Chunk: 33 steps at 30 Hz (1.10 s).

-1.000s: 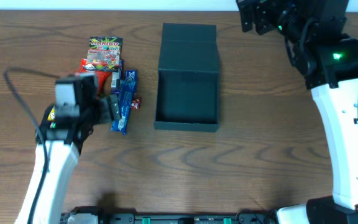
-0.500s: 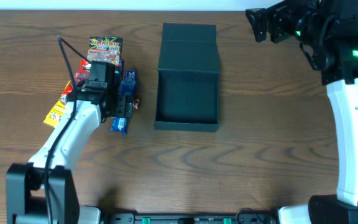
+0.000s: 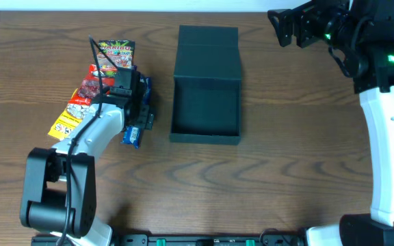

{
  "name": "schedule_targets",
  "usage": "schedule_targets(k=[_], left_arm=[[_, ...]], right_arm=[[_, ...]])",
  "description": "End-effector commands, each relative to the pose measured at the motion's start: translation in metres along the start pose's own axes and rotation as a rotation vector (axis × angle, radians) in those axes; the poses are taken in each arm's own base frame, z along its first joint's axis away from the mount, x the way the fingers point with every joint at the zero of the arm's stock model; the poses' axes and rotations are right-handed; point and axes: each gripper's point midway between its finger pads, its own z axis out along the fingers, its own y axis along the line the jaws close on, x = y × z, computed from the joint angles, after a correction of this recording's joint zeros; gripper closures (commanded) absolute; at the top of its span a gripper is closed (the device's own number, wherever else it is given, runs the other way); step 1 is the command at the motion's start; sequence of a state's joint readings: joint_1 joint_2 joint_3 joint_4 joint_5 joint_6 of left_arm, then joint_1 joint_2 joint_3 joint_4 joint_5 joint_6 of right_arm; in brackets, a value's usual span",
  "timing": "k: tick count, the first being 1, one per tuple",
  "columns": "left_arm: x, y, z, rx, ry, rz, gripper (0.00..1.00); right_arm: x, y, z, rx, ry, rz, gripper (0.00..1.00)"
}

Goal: Pack container
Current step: 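Reach the left gripper to the blue snack pack and grasp it, then carry the blue pack into the box and release it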

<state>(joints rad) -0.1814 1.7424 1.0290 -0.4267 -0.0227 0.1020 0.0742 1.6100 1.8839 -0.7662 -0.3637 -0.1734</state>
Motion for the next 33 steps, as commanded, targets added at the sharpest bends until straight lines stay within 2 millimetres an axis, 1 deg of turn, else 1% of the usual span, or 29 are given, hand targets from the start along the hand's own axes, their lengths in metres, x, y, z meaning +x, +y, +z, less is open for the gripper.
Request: schedule_targets(k=[1,7,16,20,24,28,33], left_arm=[[-0.003,-0.003,0.007,0.003,0.004,0.014,0.18],[0.005,-0.004,0.018,0.000,0.042,0.019,0.31],[0.004,-0.004,0.018,0.001,0.039,0.008,0.49],[0.003,-0.004,0.017,0.000,0.036,-0.007,0.53],[-0.004,-0.004,0.014,-0.001,0.022,-0.037,0.56],[-0.016,-0.002,0.005,-0.001,-0.002,-0.039,0.59],[-0.031,-0.001,-0.007,-0.001,-0.019,-0.041,0.66]], right_arm=[[-0.002,-0.001,-0.002,-0.003,-0.008,0.030,0.01],[-0.002,-0.001,-0.002,-0.003,-0.008,0.047,0.01],[-0.002,-0.001,-0.002,-0.003,-0.008,0.066,0.01],[-0.002,-0.001,-0.002,-0.003,-0.008,0.066,0.01],[-0.002,-0.001,-0.002,-0.003,-0.008,0.066,0.01],[-0.003,-0.002,-0.002,-0.002,-0.011,0.072,0.01],[-0.003,-0.002,-0.002,-0.002,-0.011,0.072,0.01]])
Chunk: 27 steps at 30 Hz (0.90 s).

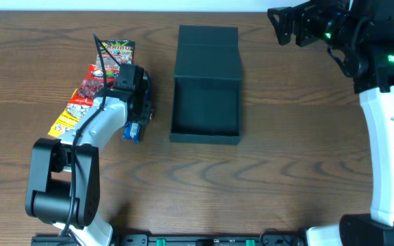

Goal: Pack container
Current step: 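Carry the blue pack into the box and release it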

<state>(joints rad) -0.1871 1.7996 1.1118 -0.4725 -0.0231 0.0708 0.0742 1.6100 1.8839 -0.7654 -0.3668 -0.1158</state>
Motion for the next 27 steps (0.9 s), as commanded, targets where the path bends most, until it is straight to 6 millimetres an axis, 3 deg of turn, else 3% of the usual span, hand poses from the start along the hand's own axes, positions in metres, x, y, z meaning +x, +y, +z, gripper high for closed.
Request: schedule_targets(k=[1,8,15,20,27], left_arm=[[-0.022,0.001,-0.015,-0.002,-0.041,-0.020,0.67],[-0.047,0.002,-0.041,0.001,-0.066,-0.068,0.68],[-0.077,-0.014,-0.074,0.021,-0.122,-0.061,0.68],[-0.094,-0.056,-0.094,0.067,-0.180,-0.021,0.66],[-0.099,-0.131,-0.110,0.202,-0.227,-0.085,0.66]], right_arm=[[-0.003,-0.002,-0.002,0.000,-0.010,0.015,0.01],[-0.003,-0.008,-0.003,0.027,-0.009,0.048,0.01],[0.003,-0.037,-0.010,0.120,0.001,0.132,0.01],[0.013,-0.052,-0.016,0.152,0.028,0.161,0.01],[0.021,-0.072,-0.025,0.194,0.047,0.194,0.01]])
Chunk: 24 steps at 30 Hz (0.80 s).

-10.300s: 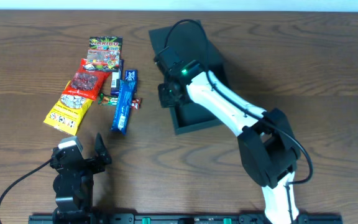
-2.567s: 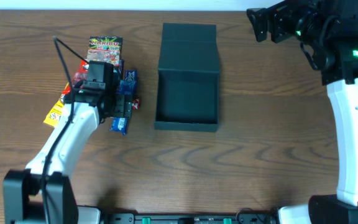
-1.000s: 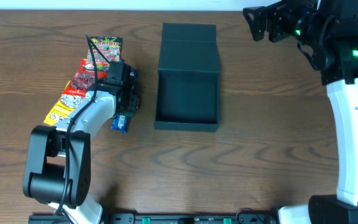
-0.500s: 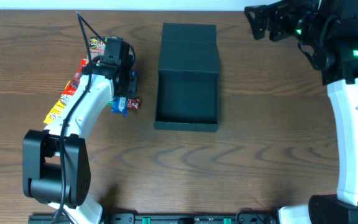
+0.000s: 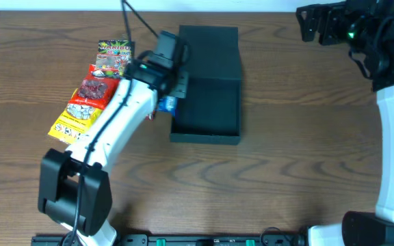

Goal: Pack container
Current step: 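Carry the blue pack into the box and release it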

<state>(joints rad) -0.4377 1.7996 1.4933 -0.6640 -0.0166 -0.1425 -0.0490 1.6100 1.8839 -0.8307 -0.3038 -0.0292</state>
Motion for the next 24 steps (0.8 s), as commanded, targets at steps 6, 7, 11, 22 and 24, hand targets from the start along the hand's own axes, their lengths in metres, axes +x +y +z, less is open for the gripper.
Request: schedule_targets(k=[6,7,11,22,24], left_arm=[[-0.016,-0.082,-0.003,0.174,-0.076,-0.116,0.68],[-0.013,-0.089,0.001,0.186,-0.064,-0.122,0.69],[-0.006,-0.120,0.019,0.235,0.002,-0.093,0.74],[0.016,-0.144,0.051,0.209,0.194,-0.154,0.77],[0.022,-0.145,0.051,0.202,0.215,-0.165,0.77]], right_arm=[[0.003,-0.029,-0.009,0.060,0.006,0.051,0.01],[0.004,-0.032,-0.010,0.067,0.008,0.057,0.01],[0.009,-0.042,-0.012,0.085,0.027,0.076,0.01],[0.032,-0.049,-0.017,0.100,0.115,0.099,0.01],[0.034,-0.048,-0.017,0.099,0.124,0.096,0.01]])
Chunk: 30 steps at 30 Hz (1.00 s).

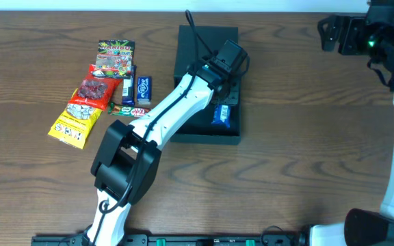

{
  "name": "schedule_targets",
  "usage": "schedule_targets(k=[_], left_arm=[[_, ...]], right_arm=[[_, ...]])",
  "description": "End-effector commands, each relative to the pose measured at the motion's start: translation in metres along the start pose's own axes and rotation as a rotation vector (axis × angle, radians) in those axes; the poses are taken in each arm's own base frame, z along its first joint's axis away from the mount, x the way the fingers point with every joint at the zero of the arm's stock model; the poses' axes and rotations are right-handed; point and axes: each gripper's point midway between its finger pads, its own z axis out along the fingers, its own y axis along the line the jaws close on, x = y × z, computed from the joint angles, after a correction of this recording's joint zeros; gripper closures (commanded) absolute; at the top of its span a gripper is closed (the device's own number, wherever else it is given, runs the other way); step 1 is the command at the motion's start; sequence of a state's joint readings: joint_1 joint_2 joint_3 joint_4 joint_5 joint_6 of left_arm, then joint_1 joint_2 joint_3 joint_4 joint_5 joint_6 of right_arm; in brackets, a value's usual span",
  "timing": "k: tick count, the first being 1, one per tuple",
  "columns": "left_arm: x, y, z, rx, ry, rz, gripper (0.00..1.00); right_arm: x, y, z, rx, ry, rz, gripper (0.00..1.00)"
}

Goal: Pack container
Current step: 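Carry the blue pack into the box and release it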

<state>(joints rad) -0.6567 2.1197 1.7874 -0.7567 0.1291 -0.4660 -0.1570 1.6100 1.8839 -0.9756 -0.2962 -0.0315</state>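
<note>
The black box (206,133) stands open at mid-table, its lid (208,42) laid back behind it. My left arm reaches across it, and the left gripper (223,102) hangs over the right side of the box's inside. It appears shut on a blue snack packet (222,116) that is low inside the box. My right gripper (327,35) hovers open at the far right back edge, holding nothing.
Loose snacks lie left of the box: a green bag (116,49), a red bag (98,87), a yellow bag (70,123), a blue packet (143,89), a dark bar (129,75) and a red bar (130,109).
My left gripper has moved with the blue packet from the box's left wall to over the right side of its inside. The right arm has drawn further right.
My left gripper was down among the snacks left of the box, on a blue packet. A moment later it was still there, slightly shifted. Then it held the packet up at the box's left wall, and now the packet is inside the box.
</note>
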Motion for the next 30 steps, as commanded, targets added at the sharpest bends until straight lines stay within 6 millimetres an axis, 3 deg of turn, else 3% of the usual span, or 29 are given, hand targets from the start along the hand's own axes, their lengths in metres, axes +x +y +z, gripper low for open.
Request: schedule_targets(k=[1,6,18,21,26,30], left_arm=[[0.003,-0.009,0.000,0.019,0.023,-0.045,0.77],[0.015,-0.010,0.000,0.002,0.058,-0.048,0.76],[0.021,-0.017,0.011,0.023,0.083,-0.046,0.69],[0.020,-0.019,0.013,0.032,0.079,-0.044,0.60],[0.022,-0.022,0.014,0.047,0.090,-0.043,0.29],[0.022,-0.022,0.013,0.047,0.090,-0.044,0.26]], right_arm=[[0.000,-0.004,-0.002,0.008,0.002,-0.004,0.01],[0.001,-0.004,-0.002,0.008,0.005,-0.003,0.01],[0.002,-0.004,-0.002,0.008,0.008,-0.002,0.01],[0.002,-0.004,-0.002,0.008,0.008,-0.002,0.01],[0.003,-0.003,-0.002,0.008,0.013,-0.002,0.01],[0.004,-0.003,-0.002,0.007,0.015,-0.008,0.01]])
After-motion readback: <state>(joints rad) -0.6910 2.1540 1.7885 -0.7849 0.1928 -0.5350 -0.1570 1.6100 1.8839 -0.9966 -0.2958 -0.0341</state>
